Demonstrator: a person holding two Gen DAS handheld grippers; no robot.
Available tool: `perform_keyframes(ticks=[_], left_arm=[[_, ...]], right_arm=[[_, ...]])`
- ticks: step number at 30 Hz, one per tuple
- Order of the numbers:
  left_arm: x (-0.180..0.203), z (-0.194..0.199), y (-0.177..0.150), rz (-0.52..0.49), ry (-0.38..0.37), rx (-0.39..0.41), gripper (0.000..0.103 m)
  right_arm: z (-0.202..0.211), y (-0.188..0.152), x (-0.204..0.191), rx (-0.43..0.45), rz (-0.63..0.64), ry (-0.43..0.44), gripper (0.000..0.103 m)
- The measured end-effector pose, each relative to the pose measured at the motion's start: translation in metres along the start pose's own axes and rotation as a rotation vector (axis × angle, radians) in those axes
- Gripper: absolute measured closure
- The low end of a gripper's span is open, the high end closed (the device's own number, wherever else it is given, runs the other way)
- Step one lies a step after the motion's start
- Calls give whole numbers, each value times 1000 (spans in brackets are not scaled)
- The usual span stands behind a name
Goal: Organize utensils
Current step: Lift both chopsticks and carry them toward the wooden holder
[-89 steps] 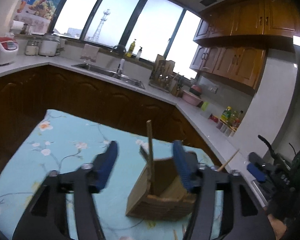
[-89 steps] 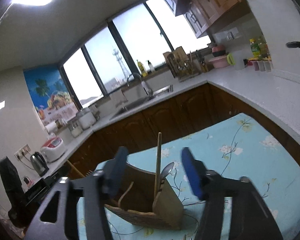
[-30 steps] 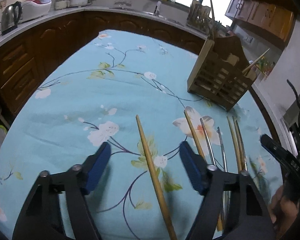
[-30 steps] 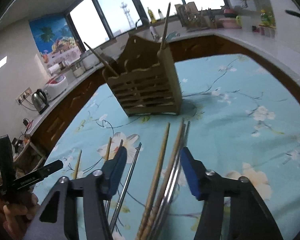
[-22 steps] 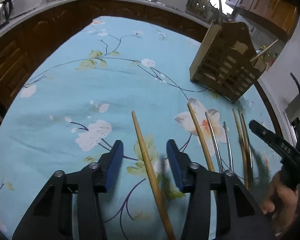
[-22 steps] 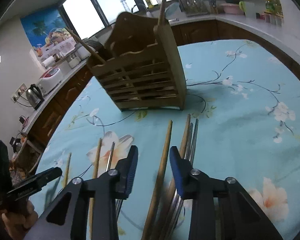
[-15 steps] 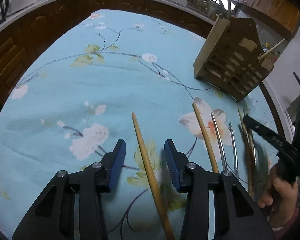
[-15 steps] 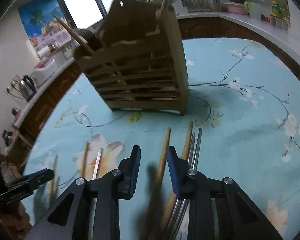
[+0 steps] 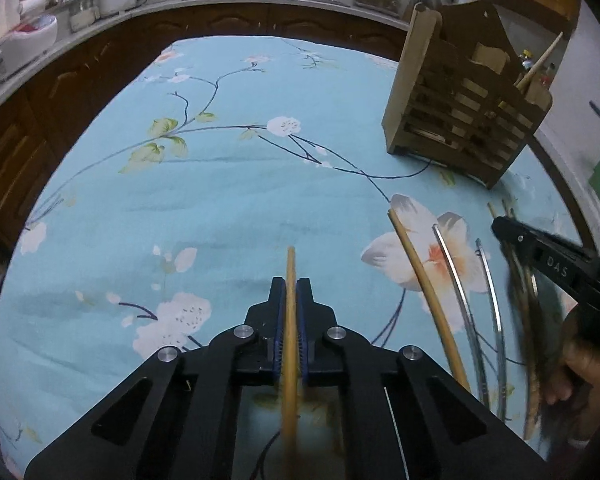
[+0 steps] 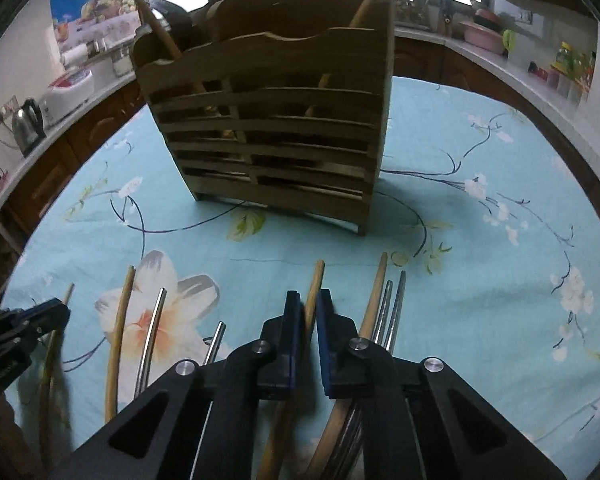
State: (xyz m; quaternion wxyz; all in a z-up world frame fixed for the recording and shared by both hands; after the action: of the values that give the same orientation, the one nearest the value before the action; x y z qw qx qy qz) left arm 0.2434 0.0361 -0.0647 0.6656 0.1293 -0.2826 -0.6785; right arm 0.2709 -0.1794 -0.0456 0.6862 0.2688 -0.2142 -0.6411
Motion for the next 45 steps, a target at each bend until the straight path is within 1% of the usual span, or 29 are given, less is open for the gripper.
perform_keyframes(ticks=[2,5,8,12,15,20,24,29,36,45], left_arm=[[-4,6,-1,27,-38,3,99],[-2,20,-2,47,-76,30,99],[2,43,1,48,-127,73,99],[10,80,6,33,-185,144,99],[16,106,10,15,-215,193,99],[22,142,12,3,-263,257,99],[23,160,15,-4,-276,302,99],[27,176,14,-7,-284,345,99],[28,185,14,-2,-291,378,99],[33,186,23,2,-297,405,99]], right_arm=[[2,2,6,-13,-52,61,96],[21,2,8,20,-80,103,97],[47,2,11,61,-105,156,97],[82,1,15,128,-115,190,98],[113,4,14,181,-122,212,98],[148,7,23,258,-142,234,98],[178,12,34,328,-159,241,98],[199,13,41,384,-175,234,98],[205,8,47,403,-195,234,98],[213,11,52,427,-201,230,98]])
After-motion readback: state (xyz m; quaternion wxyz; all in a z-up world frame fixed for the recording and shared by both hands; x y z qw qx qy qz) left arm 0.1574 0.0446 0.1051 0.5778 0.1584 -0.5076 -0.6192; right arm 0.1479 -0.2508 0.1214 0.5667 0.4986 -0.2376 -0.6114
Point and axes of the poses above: each gripper's, at about its wrist camera, not at the fingertips, and z roughly against the way its jaws point, x to its right, y to its top, the point moved 1 cm from there along -z, roughly the way its jaws point, and after that the axes turned 5 degrees about -y, right-handed, at the moved point
